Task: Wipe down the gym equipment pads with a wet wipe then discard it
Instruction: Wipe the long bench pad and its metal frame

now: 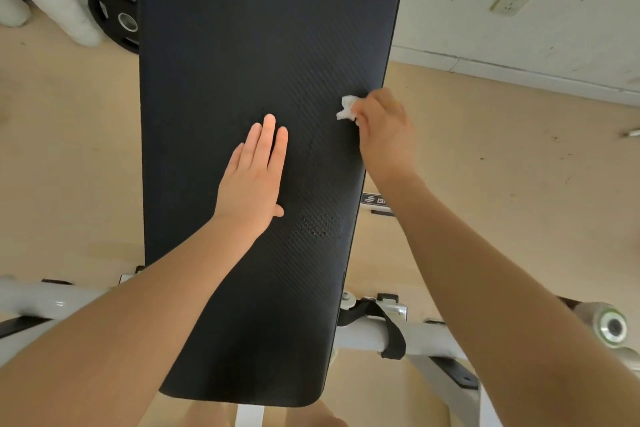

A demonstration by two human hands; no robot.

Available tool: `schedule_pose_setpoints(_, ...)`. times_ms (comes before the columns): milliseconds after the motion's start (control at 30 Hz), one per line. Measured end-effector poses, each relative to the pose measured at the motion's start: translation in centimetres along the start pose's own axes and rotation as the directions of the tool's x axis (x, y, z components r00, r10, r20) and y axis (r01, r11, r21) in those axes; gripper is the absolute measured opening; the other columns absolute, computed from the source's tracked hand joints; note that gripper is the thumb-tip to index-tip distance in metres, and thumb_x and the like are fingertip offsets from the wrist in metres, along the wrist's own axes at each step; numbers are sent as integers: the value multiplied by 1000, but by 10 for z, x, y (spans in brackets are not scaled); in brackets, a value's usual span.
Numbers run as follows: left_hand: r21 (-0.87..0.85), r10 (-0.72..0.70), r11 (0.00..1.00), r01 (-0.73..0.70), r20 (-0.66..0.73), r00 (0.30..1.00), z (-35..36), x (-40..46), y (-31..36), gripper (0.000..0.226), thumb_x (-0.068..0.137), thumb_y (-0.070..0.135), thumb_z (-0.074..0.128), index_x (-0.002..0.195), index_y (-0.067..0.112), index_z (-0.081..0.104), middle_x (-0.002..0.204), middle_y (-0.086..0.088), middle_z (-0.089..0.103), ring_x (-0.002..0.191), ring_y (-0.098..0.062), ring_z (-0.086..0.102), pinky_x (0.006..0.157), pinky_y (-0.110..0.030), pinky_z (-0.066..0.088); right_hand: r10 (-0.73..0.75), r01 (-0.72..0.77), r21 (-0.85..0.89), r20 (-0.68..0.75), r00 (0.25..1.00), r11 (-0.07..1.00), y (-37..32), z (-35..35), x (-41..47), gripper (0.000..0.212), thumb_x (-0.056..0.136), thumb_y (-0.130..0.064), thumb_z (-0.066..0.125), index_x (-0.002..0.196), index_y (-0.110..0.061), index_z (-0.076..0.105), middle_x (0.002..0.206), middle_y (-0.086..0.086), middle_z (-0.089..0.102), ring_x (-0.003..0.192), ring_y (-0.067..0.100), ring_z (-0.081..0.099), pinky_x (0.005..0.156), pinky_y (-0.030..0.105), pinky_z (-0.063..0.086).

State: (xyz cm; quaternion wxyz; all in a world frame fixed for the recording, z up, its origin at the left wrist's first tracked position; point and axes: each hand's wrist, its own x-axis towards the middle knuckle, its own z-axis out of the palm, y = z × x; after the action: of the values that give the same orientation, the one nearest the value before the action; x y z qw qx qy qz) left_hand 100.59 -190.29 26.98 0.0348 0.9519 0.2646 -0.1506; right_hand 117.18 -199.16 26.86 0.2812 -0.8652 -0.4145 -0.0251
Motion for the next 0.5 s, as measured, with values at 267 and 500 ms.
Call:
schedule_pose_setpoints(267, 4, -13, 1000, 13, 7, 1000, -1, 3, 1, 118, 73, 34, 76, 145, 8, -14, 154, -14, -15, 143, -30, -7, 114, -37, 3, -200, 205, 29, 394, 897, 978, 10, 25, -155, 44, 50, -3, 88, 85, -13, 64, 79, 4, 59, 65, 21, 56, 47, 25, 51)
schedule_pose_setpoints(500, -10, 16, 1000, -16, -3, 1000, 2, 2, -3, 121, 71, 34, 76, 145, 8, -16, 154, -13, -18, 143, -30, -10, 115, -37, 2, -56, 51, 41, 128, 990, 998, -2, 16, -80, 19, 68, 4, 74, 73, -10, 63, 77, 8, 55, 68, 25, 51, 51, 25, 41)
